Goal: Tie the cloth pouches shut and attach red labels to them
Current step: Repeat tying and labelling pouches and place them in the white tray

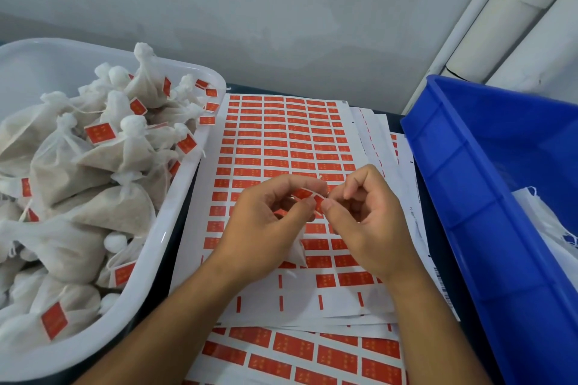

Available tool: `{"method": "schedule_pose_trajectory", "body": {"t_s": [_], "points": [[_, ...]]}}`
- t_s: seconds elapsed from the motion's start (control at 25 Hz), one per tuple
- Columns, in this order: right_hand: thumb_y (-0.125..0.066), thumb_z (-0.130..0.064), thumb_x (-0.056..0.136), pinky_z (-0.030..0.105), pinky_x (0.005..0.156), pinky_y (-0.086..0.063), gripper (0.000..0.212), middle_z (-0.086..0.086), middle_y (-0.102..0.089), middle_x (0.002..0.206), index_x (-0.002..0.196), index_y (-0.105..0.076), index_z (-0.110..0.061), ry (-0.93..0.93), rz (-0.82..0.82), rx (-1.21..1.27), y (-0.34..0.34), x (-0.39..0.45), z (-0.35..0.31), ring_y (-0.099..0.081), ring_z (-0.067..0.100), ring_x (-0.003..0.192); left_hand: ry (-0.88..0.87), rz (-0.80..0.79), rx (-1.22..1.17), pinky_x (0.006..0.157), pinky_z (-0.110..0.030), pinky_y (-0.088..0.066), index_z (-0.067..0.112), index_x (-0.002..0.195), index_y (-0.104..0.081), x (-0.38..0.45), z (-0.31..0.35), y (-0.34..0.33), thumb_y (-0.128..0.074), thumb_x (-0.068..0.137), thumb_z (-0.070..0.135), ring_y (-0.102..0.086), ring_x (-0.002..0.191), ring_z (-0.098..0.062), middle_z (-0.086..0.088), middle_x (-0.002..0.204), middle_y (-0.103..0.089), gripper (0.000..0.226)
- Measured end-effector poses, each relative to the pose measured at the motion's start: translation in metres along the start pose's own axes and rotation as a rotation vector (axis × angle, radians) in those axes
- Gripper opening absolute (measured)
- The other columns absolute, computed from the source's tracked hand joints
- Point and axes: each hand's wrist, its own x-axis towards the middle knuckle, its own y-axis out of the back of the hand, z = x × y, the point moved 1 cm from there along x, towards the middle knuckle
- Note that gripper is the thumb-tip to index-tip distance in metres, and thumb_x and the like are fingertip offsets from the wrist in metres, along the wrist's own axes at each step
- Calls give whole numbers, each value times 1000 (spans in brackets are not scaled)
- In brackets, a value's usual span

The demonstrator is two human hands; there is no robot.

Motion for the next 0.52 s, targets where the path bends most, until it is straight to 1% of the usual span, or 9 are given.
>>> {"method": "schedule_pose_trajectory", "body": {"t_s": [0.08,0.16,0.28,0.36,0.44,0.52], "points": [[-71,-26,88,21,72,-59,19,-13,-67,86,99,-54,-26,-15,3,-5,0,0,1,-70,18,83,-17,4,7,78,-20,-60,36,111,-71,0,0,0,-67,98,15,-73,93,-11,17,99,-75,25],[-68,-31,89,23,73,-60,22,-15,-69,91,108,-56,-30,-30,-4,-22,-1,1,1,-71,17,88,-25,3,-6,78,-21,-60,39,118,-66,0,1,1,-68,97,16,-74,93,-10,16,98,-75,32],[-64,-40,91,19,78,-59,26,-22,-69,100,117,-59,-39,-30,-33,-52,-2,2,-1,-69,9,99,-19,-6,-37,78,-19,-60,41,127,-60,0,2,1,-70,96,19,-75,93,-9,15,98,-76,40],[-63,-41,92,15,78,-57,21,-24,-68,104,113,-63,-41,-8,-43,-68,-2,2,-2,-67,6,103,-26,-16,-49,75,-17,-59,41,126,-59,0,3,0,-71,96,19,-75,92,-9,15,98,-76,40],[-64,-37,93,14,78,-56,15,-21,-67,105,107,-65,-40,18,-33,-64,-3,3,-3,-66,9,104,-29,-19,-52,73,-15,-57,43,124,-59,-1,4,0,-70,95,19,-75,92,-10,15,97,-76,39],[-66,-33,92,16,78,-56,10,-19,-67,103,103,-67,-35,35,-9,-70,-3,3,-3,-66,13,102,-19,-20,-52,71,-15,-57,43,124,-59,-1,4,0,-70,95,20,-75,90,-10,14,95,-76,39]]}}
